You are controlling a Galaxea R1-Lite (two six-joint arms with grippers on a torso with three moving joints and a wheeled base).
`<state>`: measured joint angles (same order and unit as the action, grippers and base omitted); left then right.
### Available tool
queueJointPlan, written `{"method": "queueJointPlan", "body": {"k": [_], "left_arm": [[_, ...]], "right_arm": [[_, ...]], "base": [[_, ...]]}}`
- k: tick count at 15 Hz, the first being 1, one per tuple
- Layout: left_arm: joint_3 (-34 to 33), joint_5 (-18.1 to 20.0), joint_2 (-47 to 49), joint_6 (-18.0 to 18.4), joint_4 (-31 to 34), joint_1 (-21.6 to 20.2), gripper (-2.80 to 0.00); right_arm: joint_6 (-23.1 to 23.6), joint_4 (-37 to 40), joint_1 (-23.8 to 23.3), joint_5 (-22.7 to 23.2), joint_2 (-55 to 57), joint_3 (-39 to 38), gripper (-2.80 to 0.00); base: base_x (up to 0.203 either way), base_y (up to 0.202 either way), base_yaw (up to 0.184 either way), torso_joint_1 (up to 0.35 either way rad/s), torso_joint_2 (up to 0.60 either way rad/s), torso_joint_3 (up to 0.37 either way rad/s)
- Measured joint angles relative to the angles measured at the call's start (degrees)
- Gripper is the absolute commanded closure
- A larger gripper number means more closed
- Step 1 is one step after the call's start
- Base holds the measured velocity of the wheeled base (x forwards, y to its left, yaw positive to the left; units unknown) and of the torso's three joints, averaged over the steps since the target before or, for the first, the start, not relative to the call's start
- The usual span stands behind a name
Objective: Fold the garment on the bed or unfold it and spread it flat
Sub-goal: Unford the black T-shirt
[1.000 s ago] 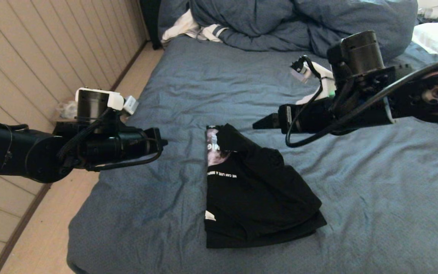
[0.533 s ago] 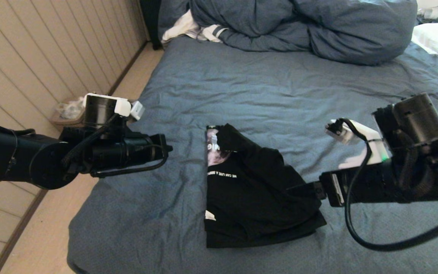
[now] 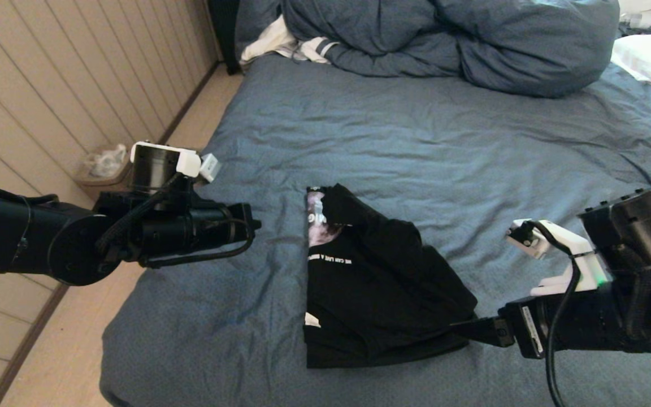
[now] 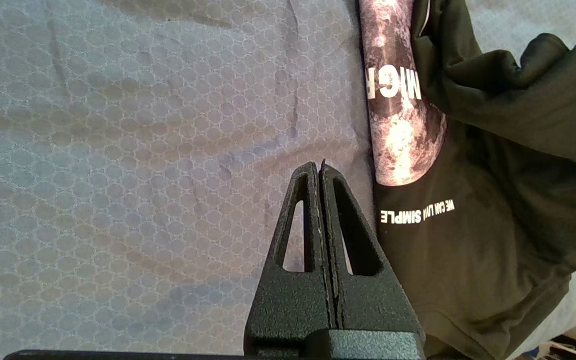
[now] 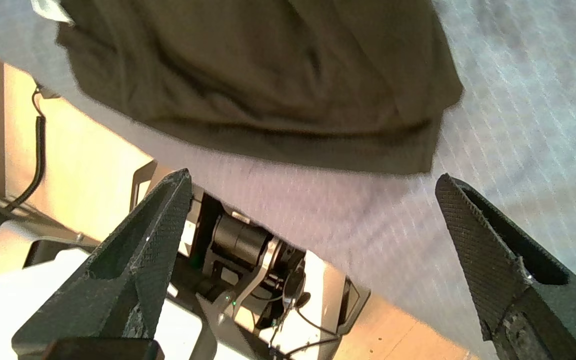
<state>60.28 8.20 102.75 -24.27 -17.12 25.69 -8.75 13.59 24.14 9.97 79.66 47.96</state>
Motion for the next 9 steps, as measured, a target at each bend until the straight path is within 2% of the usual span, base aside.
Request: {"method": "queueJointPlan", "body": {"k": [4, 9], "left_arm": [[0.0, -0.1, 0.0, 0.0, 0.0, 0.0, 0.00], [0.0, 0.0, 0.1, 0.0, 0.0, 0.0, 0.00]], "right_arm": [[-0.1, -8.2, 0.1, 0.2, 5.3, -1.1, -2.80], [0.0, -9.5, 0.1, 0.2, 9.8, -0.7, -2.80]], "base": [[0.000, 0.000, 0.000, 0.000, 0.00, 0.000], [0.000, 0.000, 0.000, 0.000, 0.00, 0.000]]}}
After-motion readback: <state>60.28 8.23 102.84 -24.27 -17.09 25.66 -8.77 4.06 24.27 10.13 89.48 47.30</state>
